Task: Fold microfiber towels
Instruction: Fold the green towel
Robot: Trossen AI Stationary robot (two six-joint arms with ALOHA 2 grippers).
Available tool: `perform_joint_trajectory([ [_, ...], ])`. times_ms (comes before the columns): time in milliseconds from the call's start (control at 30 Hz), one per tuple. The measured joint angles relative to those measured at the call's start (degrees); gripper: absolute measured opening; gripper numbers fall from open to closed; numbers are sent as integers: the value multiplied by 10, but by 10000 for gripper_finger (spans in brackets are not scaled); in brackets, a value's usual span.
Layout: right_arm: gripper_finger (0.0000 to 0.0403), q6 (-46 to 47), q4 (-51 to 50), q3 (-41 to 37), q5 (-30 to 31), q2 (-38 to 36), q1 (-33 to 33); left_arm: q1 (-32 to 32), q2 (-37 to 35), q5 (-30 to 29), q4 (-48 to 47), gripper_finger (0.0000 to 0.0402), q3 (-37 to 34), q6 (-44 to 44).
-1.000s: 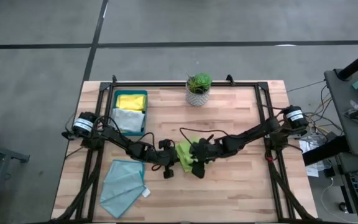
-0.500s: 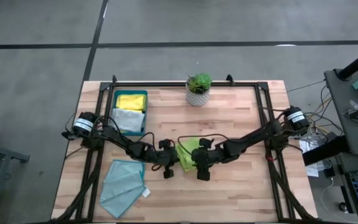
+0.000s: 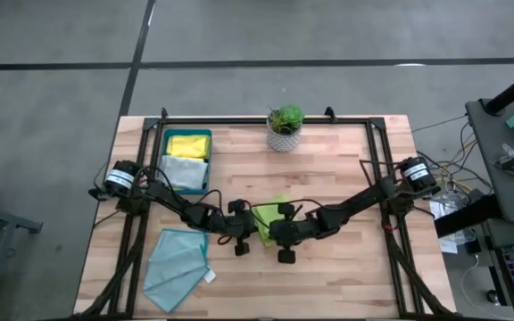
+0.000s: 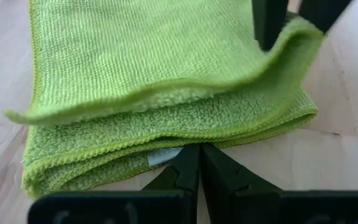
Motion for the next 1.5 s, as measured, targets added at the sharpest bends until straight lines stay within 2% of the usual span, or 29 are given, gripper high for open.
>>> perform_joint_trajectory([
  [67, 20, -2, 3, 0, 0, 0, 1, 0, 0, 0, 0, 3, 0, 0],
  [133, 15, -1, 9, 0, -3, 1, 2, 0, 0, 0, 0, 3, 0, 0],
  [900, 13, 15, 110, 0, -6, 53, 8, 0, 0, 0, 0, 3, 0, 0],
  [1067, 13, 14, 150, 0, -52, 77, 7, 0, 0, 0, 0, 3, 0, 0],
  [1200, 34, 23, 149, 0, -51, 77, 5, 0, 0, 0, 0, 3, 0, 0],
  [1500, 128, 25, 142, 0, -51, 65, 2, 0, -4, 1, -1, 3, 0, 0],
])
